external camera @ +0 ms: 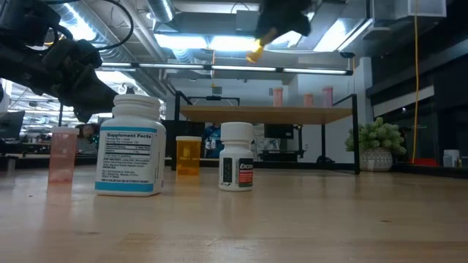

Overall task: Pick and place medicine bottles onto shelf by color
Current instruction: Put the small yellow pill bottle on the shelf

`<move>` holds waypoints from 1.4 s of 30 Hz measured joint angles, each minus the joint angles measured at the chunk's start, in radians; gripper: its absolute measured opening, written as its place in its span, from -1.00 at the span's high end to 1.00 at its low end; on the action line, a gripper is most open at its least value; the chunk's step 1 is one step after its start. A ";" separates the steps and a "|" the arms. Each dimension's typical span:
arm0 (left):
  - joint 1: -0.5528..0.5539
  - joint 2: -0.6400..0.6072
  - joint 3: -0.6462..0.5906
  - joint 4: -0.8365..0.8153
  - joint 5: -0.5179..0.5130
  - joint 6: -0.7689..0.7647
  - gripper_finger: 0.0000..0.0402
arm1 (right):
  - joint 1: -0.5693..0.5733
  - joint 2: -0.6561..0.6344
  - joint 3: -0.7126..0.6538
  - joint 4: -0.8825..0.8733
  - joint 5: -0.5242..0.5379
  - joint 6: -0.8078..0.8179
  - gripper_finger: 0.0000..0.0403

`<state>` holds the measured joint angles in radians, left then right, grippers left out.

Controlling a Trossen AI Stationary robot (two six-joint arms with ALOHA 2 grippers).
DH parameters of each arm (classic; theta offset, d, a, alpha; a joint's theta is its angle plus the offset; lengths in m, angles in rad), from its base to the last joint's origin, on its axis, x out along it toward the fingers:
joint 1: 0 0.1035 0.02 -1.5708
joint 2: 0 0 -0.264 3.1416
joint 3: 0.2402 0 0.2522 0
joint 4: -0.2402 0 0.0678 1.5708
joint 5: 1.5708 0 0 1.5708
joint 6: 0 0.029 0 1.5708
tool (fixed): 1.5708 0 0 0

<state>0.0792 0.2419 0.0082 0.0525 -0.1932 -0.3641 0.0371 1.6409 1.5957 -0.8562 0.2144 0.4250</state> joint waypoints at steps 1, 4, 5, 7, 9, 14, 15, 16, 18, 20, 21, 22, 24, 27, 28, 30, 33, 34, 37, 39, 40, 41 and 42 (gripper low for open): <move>0.000 0.000 0.000 0.000 0.000 0.000 0.54 | -0.037 0.000 0.026 0.001 -0.007 -0.030 0.49; 0.000 0.000 0.000 0.000 0.000 0.011 0.54 | -0.146 0.009 0.104 0.009 -0.058 -0.102 0.49; 0.000 0.000 0.000 0.000 0.000 0.019 0.54 | -0.179 0.018 0.135 0.012 -0.079 -0.126 0.50; 0.000 0.000 0.000 0.000 0.000 0.035 0.54 | -0.244 0.057 0.204 0.001 -0.126 -0.177 0.50; 0.000 0.000 0.000 0.000 -0.007 0.044 0.54 | -0.296 0.112 0.280 -0.031 -0.169 -0.224 0.50; 0.000 0.000 0.000 0.000 -0.011 0.045 0.54 | -0.394 0.290 0.495 -0.237 -0.191 -0.311 0.50; 0.000 0.000 0.000 0.000 -0.011 0.045 0.54 | -0.408 0.325 0.536 -0.289 -0.191 -0.329 0.50; 0.000 0.000 0.000 0.000 -0.011 0.049 0.54 | -0.421 0.359 0.576 -0.337 -0.191 -0.346 0.50; 0.000 0.000 0.000 0.000 -0.011 0.059 0.54 | -0.440 0.418 0.645 -0.424 -0.190 -0.375 0.50; 0.000 0.000 0.000 0.000 -0.012 0.060 0.54 | -0.451 0.465 0.700 -0.484 -0.191 -0.388 0.50; 0.000 0.000 0.000 0.000 -0.012 0.060 0.54 | -0.453 0.484 0.720 -0.512 -0.195 -0.400 0.50; 0.000 0.000 0.000 0.000 -0.012 0.060 0.54 | -0.454 0.502 0.739 -0.532 -0.209 -0.410 0.50; 0.000 0.000 0.000 0.000 -0.012 0.060 0.54 | -0.454 0.528 0.760 -0.553 -0.244 -0.429 0.50; 0.000 0.000 0.000 0.000 -0.012 0.060 0.54 | -0.454 0.542 0.756 -0.557 -0.261 -0.441 0.50; 0.000 0.000 0.000 0.000 -0.012 0.060 0.54 | -0.454 0.546 0.756 -0.562 -0.262 -0.449 0.50; 0.000 0.000 0.000 0.000 -0.012 0.060 0.54 | -0.453 0.553 0.755 -0.565 -0.262 -0.458 0.50; 0.000 0.000 0.000 0.000 -0.012 0.060 0.54 | -0.454 0.554 0.755 -0.564 -0.262 -0.460 0.50; 0.000 0.000 0.000 0.000 -0.012 0.060 0.54 | -0.454 0.553 0.755 -0.564 -0.262 -0.461 0.50; 0.000 0.000 0.000 0.000 -0.012 0.060 0.54 | -0.454 0.553 0.755 -0.573 -0.262 -0.501 0.49; 0.000 0.000 0.000 0.000 -0.012 0.060 0.54 | -0.454 0.553 0.755 -0.582 -0.268 -0.541 0.49; 0.000 0.000 0.000 0.000 -0.012 0.060 0.54 | -0.454 0.553 0.755 -0.583 -0.269 -0.551 0.49; 0.000 0.000 0.000 0.000 -0.012 0.060 0.54 | -0.454 0.553 0.755 -0.583 -0.269 -0.559 0.49; 0.000 0.000 0.000 0.000 -0.012 0.060 0.54 | -0.454 0.553 0.755 -0.583 -0.269 -0.561 0.49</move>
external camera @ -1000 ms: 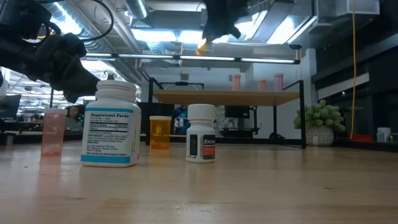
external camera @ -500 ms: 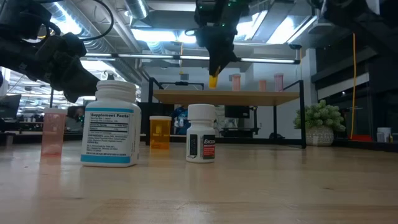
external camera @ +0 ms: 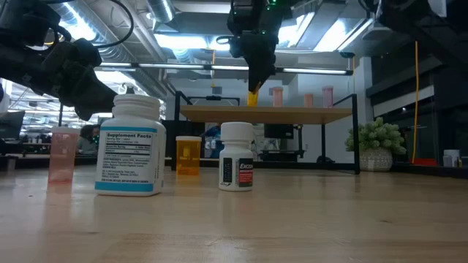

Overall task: Pick and place medicine bottles onto shelf by color
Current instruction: Put the small yellow pill bottle on the shelf

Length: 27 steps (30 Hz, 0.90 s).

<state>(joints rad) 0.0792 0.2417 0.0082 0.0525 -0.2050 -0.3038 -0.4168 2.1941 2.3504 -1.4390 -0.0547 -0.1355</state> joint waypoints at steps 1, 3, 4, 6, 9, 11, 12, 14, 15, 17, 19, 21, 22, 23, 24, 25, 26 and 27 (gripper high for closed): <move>0.000 0.000 0.000 0.000 0.000 0.000 0.54 | 0.000 0.000 0.000 0.000 0.000 0.002 0.49; 0.000 0.000 0.000 0.000 0.000 0.000 0.54 | 0.000 0.000 0.000 0.000 0.000 0.029 0.49; 0.000 0.000 0.000 0.000 0.000 0.000 0.54 | 0.000 0.000 0.000 0.000 0.000 0.049 0.49; 0.000 0.000 0.000 0.000 0.000 0.000 0.54 | 0.000 0.000 0.000 -0.004 0.000 0.065 0.49; 0.000 0.000 0.000 0.000 0.000 0.000 0.54 | 0.001 0.000 -0.001 -0.011 0.002 0.040 0.49; 0.000 0.000 0.000 0.000 0.000 0.000 0.54 | 0.003 0.000 -0.001 -0.011 0.007 0.031 0.49; 0.000 0.000 0.000 0.000 0.000 0.000 0.54 | 0.003 0.000 -0.001 -0.011 0.007 0.024 0.49; 0.000 0.000 0.000 0.000 0.000 0.000 0.54 | 0.003 0.000 -0.001 -0.011 0.007 0.003 0.49; 0.000 0.000 0.000 0.000 0.000 0.000 0.54 | 0.003 0.000 -0.001 -0.011 0.007 -0.002 0.49; 0.000 0.000 0.000 0.000 0.000 0.000 0.54 | 0.003 0.000 -0.001 -0.010 0.008 -0.001 0.48; 0.000 0.000 0.000 0.000 0.000 0.000 0.54 | 0.003 0.000 -0.001 -0.010 0.008 0.000 0.47; 0.000 0.000 0.000 0.000 0.000 0.000 0.54 | 0.003 0.000 -0.001 -0.010 0.008 -0.002 0.45; 0.000 0.000 0.000 0.000 0.000 0.000 0.54 | 0.003 0.000 -0.001 -0.010 0.008 -0.002 0.44; 0.000 0.000 0.000 0.000 0.000 0.000 0.54 | 0.003 0.000 -0.001 -0.009 0.008 -0.002 0.43; 0.000 0.000 0.000 0.000 0.000 0.000 0.54 | 0.003 0.000 -0.001 -0.007 0.008 -0.001 0.42; 0.000 0.000 0.000 0.000 0.000 0.000 0.54 | 0.003 0.000 -0.001 -0.004 0.008 0.003 0.40; 0.000 0.000 0.000 0.000 0.000 0.000 0.54 | 0.003 0.000 -0.001 -0.002 0.008 0.012 0.39; 0.000 0.000 0.000 0.000 0.000 0.000 0.54 | 0.003 0.000 -0.001 -0.001 0.008 0.019 0.38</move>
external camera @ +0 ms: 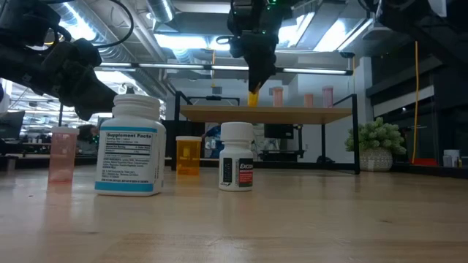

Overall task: Pick and place medicine bottles onto shelf by color
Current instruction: Put the small yellow pill bottle on the shelf, then put the orange pill bottle on the shelf

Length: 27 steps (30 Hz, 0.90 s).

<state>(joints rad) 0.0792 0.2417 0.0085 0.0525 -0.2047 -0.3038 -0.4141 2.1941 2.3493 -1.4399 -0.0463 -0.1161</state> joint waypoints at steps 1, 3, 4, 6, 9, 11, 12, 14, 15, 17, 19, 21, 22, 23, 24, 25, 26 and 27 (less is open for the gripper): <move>0.000 0.000 0.000 0.000 0.000 0.000 0.54 | 0.000 0.000 0.000 0.000 0.000 0.001 0.36; 0.000 0.000 0.000 0.000 0.000 0.000 0.54 | 0.000 0.000 0.000 0.000 0.000 0.002 0.33; 0.000 0.000 0.000 0.000 0.000 0.000 0.54 | 0.000 0.000 0.000 0.000 0.000 0.002 0.31; 0.000 0.000 0.000 0.000 0.000 0.000 0.54 | 0.000 0.000 0.000 0.000 0.000 0.002 0.26; 0.000 0.000 0.000 0.000 0.000 0.000 0.54 | 0.000 0.000 0.000 0.000 0.000 0.006 0.17; 0.000 0.000 0.000 0.000 0.000 0.000 0.54 | 0.000 0.000 0.000 0.000 0.001 0.006 0.10; 0.000 0.000 0.000 0.000 0.000 0.000 0.54 | 0.000 0.000 0.000 0.001 0.001 0.006 0.07; 0.000 0.000 0.000 0.000 0.000 0.000 0.54 | 0.000 0.000 0.000 0.007 0.001 0.006 0.02; 0.000 0.000 0.000 0.000 0.000 0.000 0.54 | 0.000 0.000 0.000 0.011 0.002 0.005 0.00; 0.000 0.000 0.000 0.000 0.000 0.000 0.54 | 0.000 0.000 0.002 0.017 0.002 0.003 -0.03; 0.000 0.000 0.000 0.000 0.000 0.000 0.54 | 0.000 0.000 0.004 0.035 0.003 0.003 -0.04; 0.000 0.000 0.000 -0.001 0.000 0.000 0.54 | 0.000 0.000 0.005 0.050 0.003 0.002 -0.04; 0.000 0.000 0.000 -0.001 0.000 0.000 0.54 | 0.000 0.000 0.005 0.055 0.003 0.002 -0.04; 0.000 0.000 0.000 -0.001 0.000 0.000 0.54 | 0.000 0.000 0.005 0.069 0.003 0.000 -0.04; 0.000 0.000 0.000 -0.001 0.000 0.000 0.54 | 0.000 0.000 0.005 0.081 0.003 -0.001 -0.04; 0.000 0.000 0.000 -0.001 0.000 0.000 0.54 | 0.000 0.000 0.005 0.095 0.003 -0.001 -0.04; 0.000 0.000 0.000 -0.001 0.000 0.000 0.54 | 0.000 0.000 0.005 0.109 0.003 0.001 -0.04; 0.000 0.000 0.000 -0.001 0.000 0.000 0.54 | 0.000 0.000 0.005 0.120 0.003 0.004 -0.04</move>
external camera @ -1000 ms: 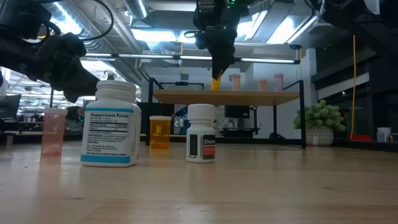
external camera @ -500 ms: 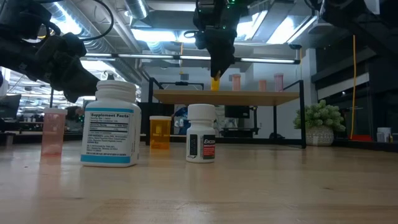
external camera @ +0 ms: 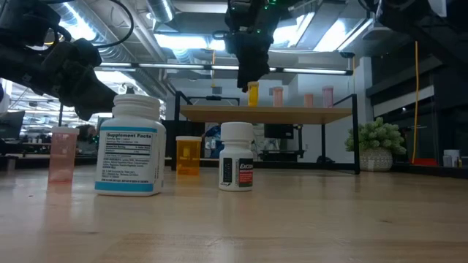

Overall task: Pick and place medicine bottles onto shelf by color
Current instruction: Put the orange pill bottle on the shelf

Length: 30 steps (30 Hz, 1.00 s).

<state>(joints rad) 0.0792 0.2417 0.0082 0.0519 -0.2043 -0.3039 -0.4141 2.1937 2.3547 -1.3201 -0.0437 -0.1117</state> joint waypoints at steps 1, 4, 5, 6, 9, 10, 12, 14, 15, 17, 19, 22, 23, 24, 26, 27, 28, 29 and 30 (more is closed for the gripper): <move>0.000 0.000 0.000 0.000 0.000 0.000 0.54 | 0.000 -0.001 0.000 0.008 0.000 0.002 -0.04; 0.000 0.000 0.000 0.000 0.000 0.000 0.54 | 0.000 -0.012 0.000 0.034 0.000 0.001 -0.04; 0.000 0.000 0.000 0.000 0.000 0.000 0.54 | 0.000 -0.020 0.000 0.038 0.000 0.001 -0.04; 0.000 0.000 0.000 0.000 0.000 0.000 0.54 | 0.000 -0.030 0.000 0.044 0.000 0.001 -0.04; 0.000 0.000 0.000 0.000 0.000 0.000 0.54 | 0.000 -0.072 0.000 0.044 0.000 0.008 -0.04; 0.000 0.000 0.000 0.000 0.000 0.000 0.54 | 0.000 -0.091 0.001 0.039 0.002 0.028 -0.04; 0.000 0.000 0.000 0.000 0.000 0.000 0.54 | 0.000 -0.138 0.001 -0.010 0.004 0.108 -0.04; 0.000 0.000 0.000 0.000 0.000 0.000 0.54 | 0.000 -0.189 0.001 -0.072 -0.014 0.184 -0.04; 0.000 0.000 0.000 0.000 0.000 0.000 0.54 | 0.000 -0.215 0.002 -0.112 -0.036 0.217 -0.04; 0.000 0.000 0.000 0.000 -0.001 0.000 0.54 | 0.008 -0.263 0.002 -0.189 -0.083 0.251 -0.04; 0.000 0.000 0.000 0.000 -0.005 -0.001 0.54 | 0.034 -0.306 0.002 -0.250 -0.109 0.266 -0.04; 0.000 0.000 0.000 0.001 -0.014 -0.008 0.54 | 0.102 -0.387 -0.036 -0.244 -0.121 0.268 -0.04; 0.000 0.000 0.000 0.001 -0.014 -0.010 0.54 | 0.129 -0.418 -0.052 -0.256 -0.134 0.267 -0.04; 0.000 0.000 0.000 0.000 -0.014 -0.016 0.54 | 0.157 -0.451 -0.072 -0.253 -0.145 0.265 -0.04; 0.000 0.000 0.000 0.000 -0.014 -0.031 0.54 | 0.223 -0.530 -0.140 -0.247 -0.139 0.269 -0.04; 0.000 0.000 0.000 0.000 -0.014 -0.035 0.54 | 0.257 -0.570 -0.182 -0.252 -0.115 0.274 -0.04; 0.000 0.000 0.000 -0.001 -0.009 -0.043 0.54 | 0.295 -0.612 -0.227 -0.248 -0.078 0.294 -0.04; -0.001 0.000 0.000 -0.003 0.008 -0.068 0.54 | 0.333 -0.656 -0.281 -0.246 -0.030 0.321 -0.04; -0.001 0.000 0.000 -0.004 0.027 -0.093 0.54 | 0.371 -0.703 -0.346 -0.247 0.029 0.358 -0.04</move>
<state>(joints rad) 0.0784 0.2417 0.0084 0.0474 -0.1772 -0.3971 -0.0433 1.4905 2.0082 -1.5674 -0.0143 0.2464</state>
